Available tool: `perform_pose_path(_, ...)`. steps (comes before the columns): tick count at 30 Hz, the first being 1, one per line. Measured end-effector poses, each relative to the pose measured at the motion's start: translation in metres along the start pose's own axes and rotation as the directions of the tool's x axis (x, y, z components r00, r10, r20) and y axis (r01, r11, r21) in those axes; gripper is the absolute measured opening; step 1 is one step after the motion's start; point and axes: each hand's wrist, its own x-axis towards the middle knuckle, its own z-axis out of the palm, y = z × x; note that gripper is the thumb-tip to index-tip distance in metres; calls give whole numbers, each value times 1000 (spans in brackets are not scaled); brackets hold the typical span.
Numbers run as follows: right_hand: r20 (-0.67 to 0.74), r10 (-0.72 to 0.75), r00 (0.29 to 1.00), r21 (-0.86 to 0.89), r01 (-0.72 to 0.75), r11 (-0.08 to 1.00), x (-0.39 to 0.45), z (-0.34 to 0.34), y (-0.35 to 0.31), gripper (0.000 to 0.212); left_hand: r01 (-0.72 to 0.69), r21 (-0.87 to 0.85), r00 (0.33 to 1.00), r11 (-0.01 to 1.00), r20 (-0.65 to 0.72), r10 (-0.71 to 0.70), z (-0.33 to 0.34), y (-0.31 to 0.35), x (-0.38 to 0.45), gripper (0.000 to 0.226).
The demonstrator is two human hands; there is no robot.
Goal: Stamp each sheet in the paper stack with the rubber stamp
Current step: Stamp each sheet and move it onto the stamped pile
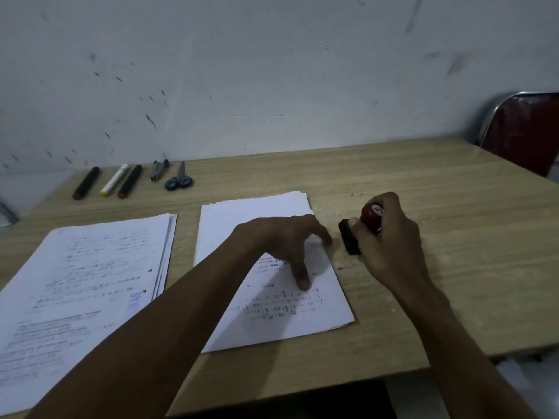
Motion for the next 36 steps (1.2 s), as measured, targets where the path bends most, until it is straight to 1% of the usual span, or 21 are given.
perform_pose_path(2, 0, 6, 1000, 5, -6, 1000, 0, 0, 1, 28, 6, -23, 1000, 1000, -11, -6, 3, -3, -1, 99)
perform_pose_path(3, -2, 9, 1000, 4, -9, 1000, 0, 0, 2, 28, 5, -38, 1000, 999, -25, -6, 4, -6, -1, 97)
perform_pose_path(7, 7, 22, 1000, -19, -22, 1000, -1, 1, 5, 27, -20, -112, 989, 994, -149, 4, 10, -16, -2, 78)
perform_pose_path(9, 15, 30, 999, -46, -29, 998, -1, 2, 5, 26, -49, -122, 985, 991, -173, 27, 11, -18, -2, 69)
perform_pose_path(12, 27, 45, 999, -125, -42, 991, 1, 3, 8, 24, -59, -104, 987, 993, -153, 43, 11, -16, -2, 71)
perform_pose_path(15, 14, 56, 998, -168, -53, 984, 4, 3, 11, 23, -22, -103, 990, 994, -144, 7, 10, -14, -2, 80)
perform_pose_path(17, -5, 60, 998, -182, -60, 981, 6, 2, 14, 23, -10, -105, 989, 994, -145, -5, 10, -14, -2, 80)
perform_pose_path(20, -14, 60, 998, -194, -62, 979, 10, 1, 18, 24, -10, -111, 989, 994, -147, -7, 10, -14, -2, 79)
perform_pose_path(24, 33, 61, 998, -174, -54, 983, 13, 7, 18, 24, -27, -105, 992, 994, -128, 13, 8, -11, -3, 72)
perform_pose_path(28, 58, 51, 997, -184, -40, 982, 14, 14, 20, 29, -54, -90, 994, 994, -104, 45, 5, -6, -6, 66)
perform_pose_path(30, 49, 46, 998, -199, -36, 979, 15, 16, 21, 31, -65, -82, 995, 995, -79, 58, 4, -1, -7, 63)
perform_pose_path(34, 45, 38, 998, -205, -28, 978, 18, 18, 22, 34, -91, -57, 995, 994, 24, 92, 5, 12, -14, 61)
perform_pose_path(36, 44, 36, 998, -208, -26, 978, 20, 19, 22, 37, -121, -57, 991, 991, 54, 124, 8, 20, -19, 58)
